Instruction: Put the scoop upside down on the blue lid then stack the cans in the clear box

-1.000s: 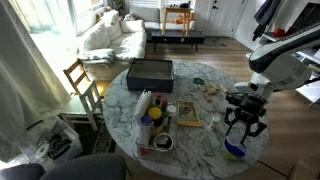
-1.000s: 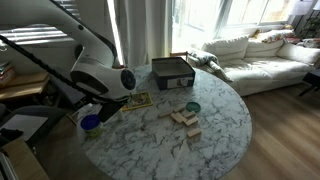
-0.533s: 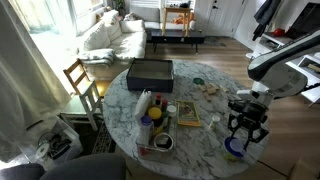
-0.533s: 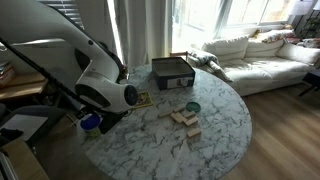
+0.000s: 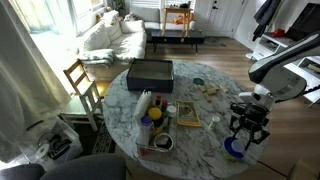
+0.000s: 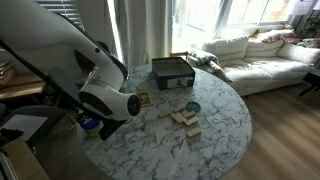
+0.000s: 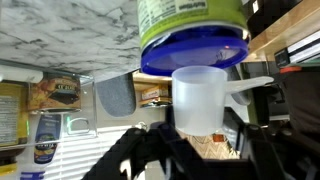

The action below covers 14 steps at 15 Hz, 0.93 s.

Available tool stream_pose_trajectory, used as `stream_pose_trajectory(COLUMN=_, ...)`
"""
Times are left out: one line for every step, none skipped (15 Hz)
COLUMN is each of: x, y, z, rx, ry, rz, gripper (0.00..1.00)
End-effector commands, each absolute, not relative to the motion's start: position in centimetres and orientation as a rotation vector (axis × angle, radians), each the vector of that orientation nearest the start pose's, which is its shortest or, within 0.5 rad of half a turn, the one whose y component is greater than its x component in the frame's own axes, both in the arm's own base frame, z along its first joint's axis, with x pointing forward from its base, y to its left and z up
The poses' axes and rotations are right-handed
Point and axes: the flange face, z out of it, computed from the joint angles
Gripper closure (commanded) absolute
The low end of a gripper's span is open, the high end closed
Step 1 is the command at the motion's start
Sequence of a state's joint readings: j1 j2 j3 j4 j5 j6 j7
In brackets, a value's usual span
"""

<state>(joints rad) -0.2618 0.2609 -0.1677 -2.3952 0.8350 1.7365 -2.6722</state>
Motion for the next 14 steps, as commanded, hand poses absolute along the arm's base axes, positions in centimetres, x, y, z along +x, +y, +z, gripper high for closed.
stream_pose_trajectory(x=39.6, y=-12.5, z=18.5, rx=-1.439, ry=-1.576, rz=-0.851, gripper=0.75)
stream_pose_trajectory(x=39.6, y=-12.7, z=18.4, rx=-1.441, ry=-1.568, rz=-0.861, gripper=0.75)
stream_pose_trajectory(x=39.6, y=-13.0, z=18.2, rx=-1.454, ry=-1.561, rz=-0.863, gripper=0.75)
stream_pose_trajectory(x=39.6, y=-13.3, z=18.0, rx=-1.461, ry=-1.549, rz=-0.871, gripper=0.75)
stream_pose_trajectory(x=39.6, y=-13.5, z=17.9, rx=-1.465, ry=-1.54, rz=-0.88, gripper=0.75)
stream_pose_trajectory(x=39.5, y=-13.7, z=17.7, rx=-1.474, ry=-1.527, rz=-0.886, gripper=0.75)
stream_pose_trajectory(x=39.5, y=-13.9, z=17.6, rx=-1.476, ry=-1.517, rz=-0.892, gripper=0.75)
stream_pose_trajectory(x=39.4, y=-14.0, z=17.5, rx=-1.484, ry=-1.507, rz=-0.894, gripper=0.65)
stream_pose_trajectory(x=39.4, y=-14.2, z=17.4, rx=-1.489, ry=-1.498, rz=-0.897, gripper=0.35)
stream_pose_trajectory(x=39.4, y=-14.3, z=17.3, rx=-1.491, ry=-1.491, rz=-0.902, gripper=0.24)
stream_pose_trajectory(x=39.3, y=-14.5, z=17.2, rx=-1.496, ry=-1.488, rz=-0.903, gripper=0.19)
stream_pose_trajectory(x=39.3, y=-14.6, z=17.2, rx=-1.499, ry=-1.484, rz=-0.907, gripper=0.1)
stream_pose_trajectory(x=39.3, y=-14.8, z=17.1, rx=-1.503, ry=-1.482, rz=-0.908, gripper=0.04)
stream_pose_trajectory(x=39.3, y=-14.9, z=17.1, rx=-1.506, ry=-1.481, rz=-0.909, gripper=0.0)
